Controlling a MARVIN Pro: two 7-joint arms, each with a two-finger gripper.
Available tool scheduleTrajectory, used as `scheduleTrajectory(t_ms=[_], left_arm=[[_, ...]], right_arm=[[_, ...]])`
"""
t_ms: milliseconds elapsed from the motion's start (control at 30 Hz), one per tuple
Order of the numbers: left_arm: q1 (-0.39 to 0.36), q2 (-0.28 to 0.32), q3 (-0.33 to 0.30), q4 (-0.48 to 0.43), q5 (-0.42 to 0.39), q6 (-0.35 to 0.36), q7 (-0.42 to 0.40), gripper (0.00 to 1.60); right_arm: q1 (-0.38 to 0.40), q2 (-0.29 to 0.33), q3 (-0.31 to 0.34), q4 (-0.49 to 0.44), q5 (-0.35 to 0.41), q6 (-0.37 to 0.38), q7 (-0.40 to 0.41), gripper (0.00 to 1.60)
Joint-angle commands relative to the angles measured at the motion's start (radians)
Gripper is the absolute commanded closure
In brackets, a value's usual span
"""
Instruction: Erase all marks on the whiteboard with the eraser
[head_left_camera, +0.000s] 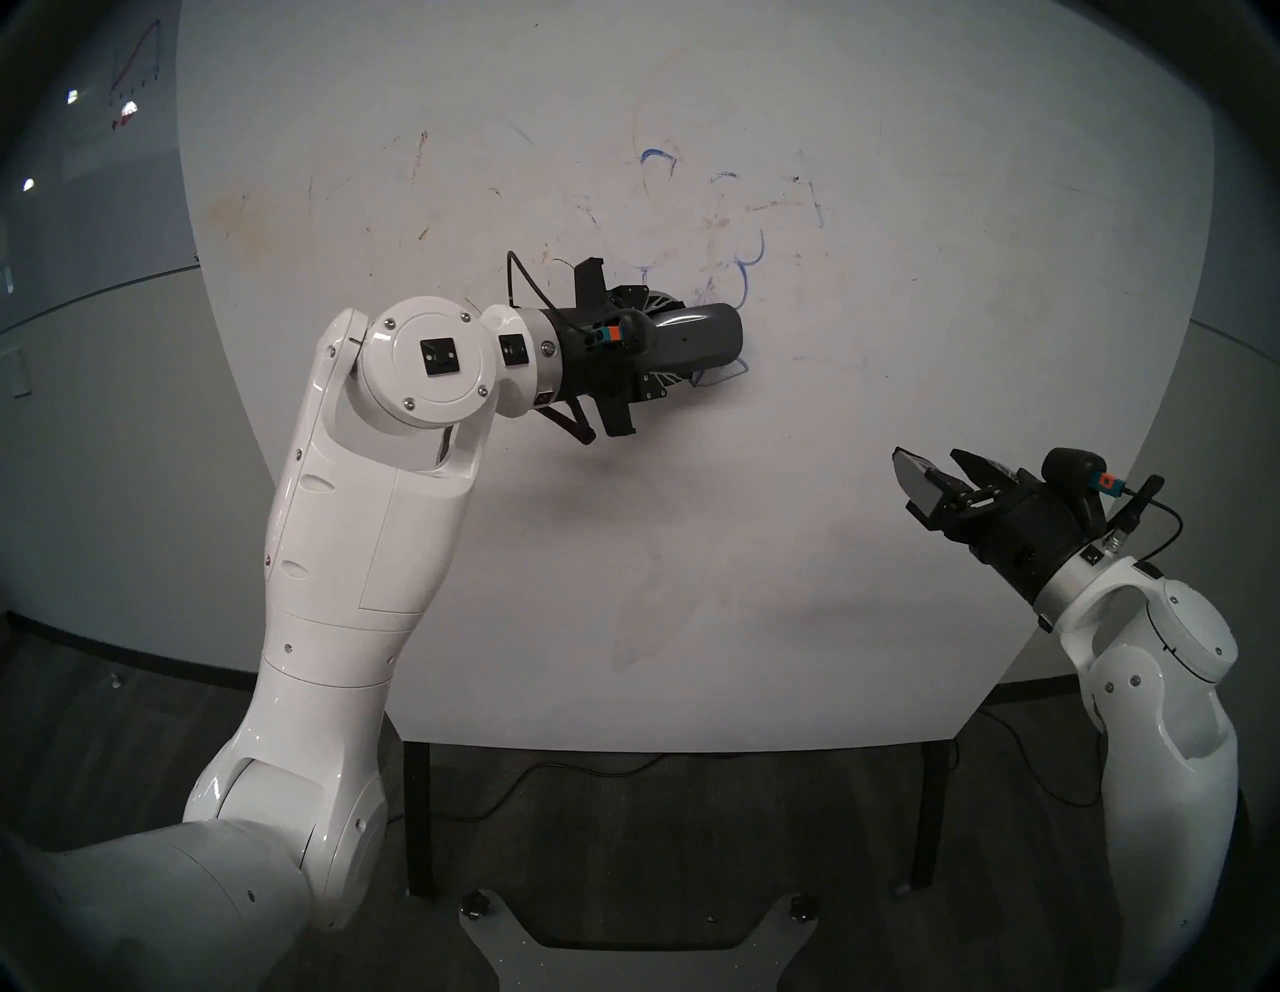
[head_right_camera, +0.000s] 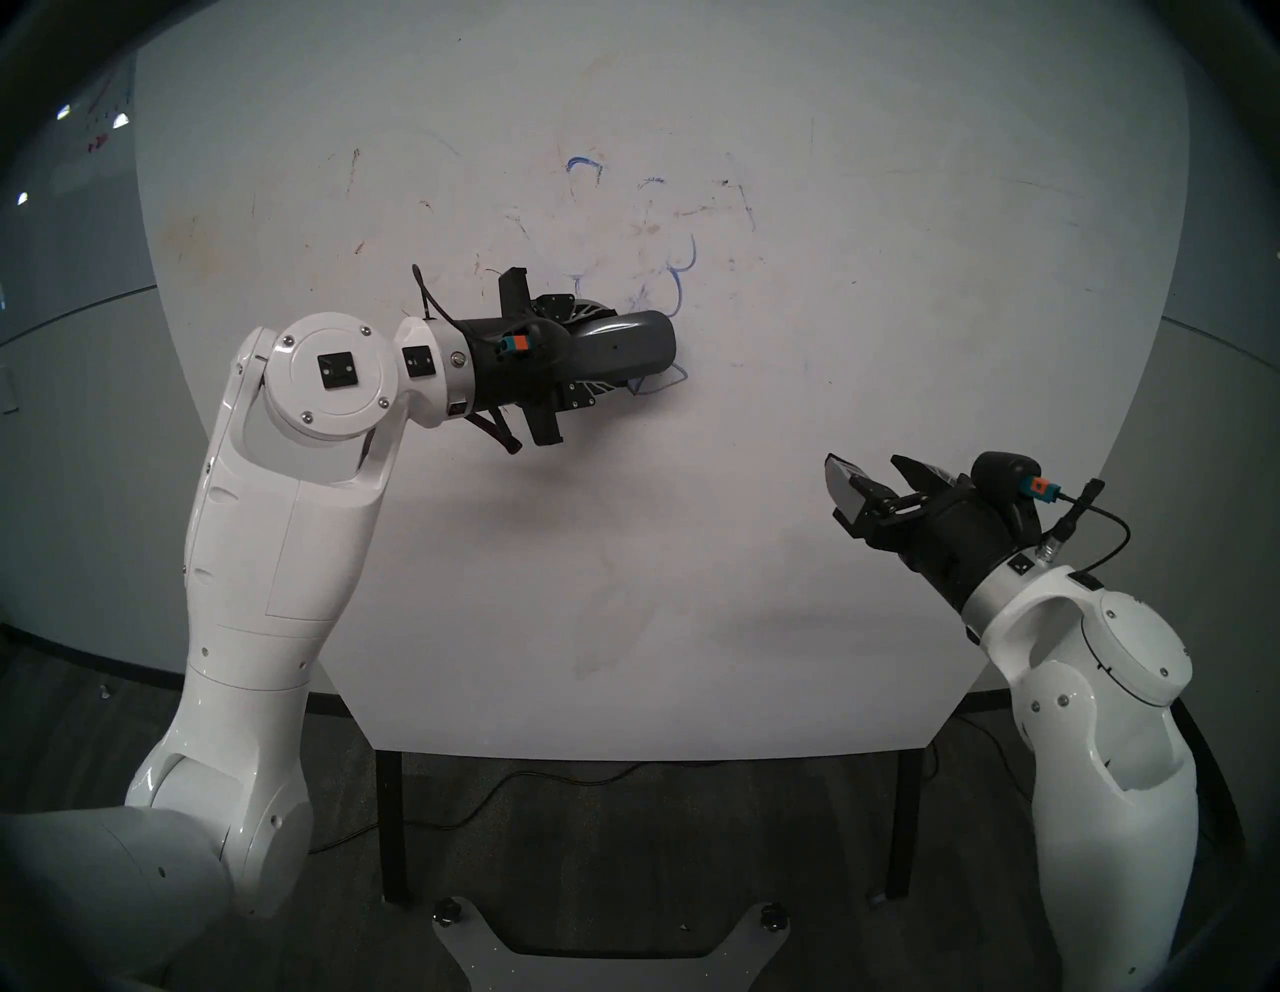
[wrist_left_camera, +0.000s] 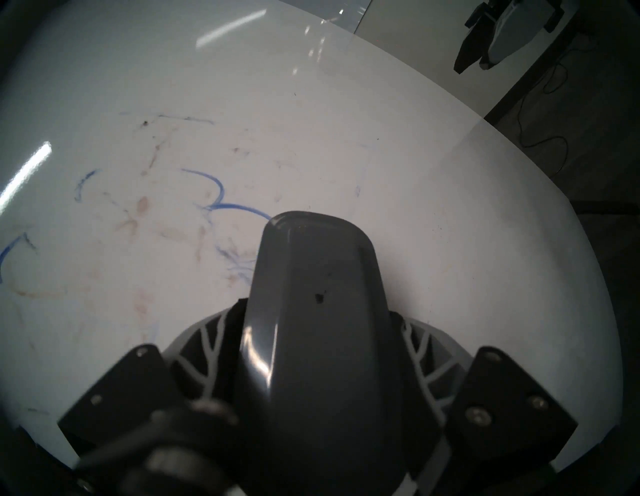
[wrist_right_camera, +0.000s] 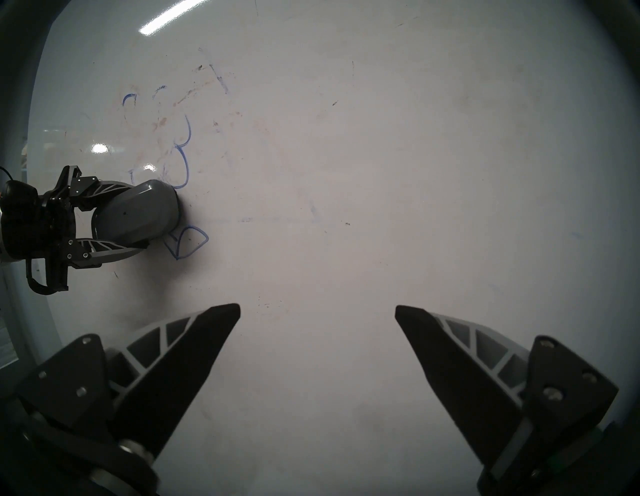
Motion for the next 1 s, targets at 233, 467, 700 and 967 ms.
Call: scheduleTrajectory(t_ms=[233,467,700,967], left_arm=[[0.013,-0.020,-0.033,-0.169,-0.028,0.002,0.022,1.60],[-0.018,-0.021,-0.051,-0.150,-0.007,-0.023,0.065,1.60],[-0.073,-0.036,-0.074,-0.083,0.023,-0.039,0.111,1.60],[-0.153,-0.074,-0.100,0.014,0.003,-0.097,0.171,1.60]], right_arm=[[0.004,0.002,0.000,-0.019,0.000,-0.001,0.001,0.00],[0.004,0.002,0.000,-0.019,0.000,-0.001,0.001,0.00],[0.004,0.002,0.000,-0.019,0.000,-0.001,0.001,0.00],[0.004,0.002,0.000,-0.018,0.000,-0.001,0.002,0.00]])
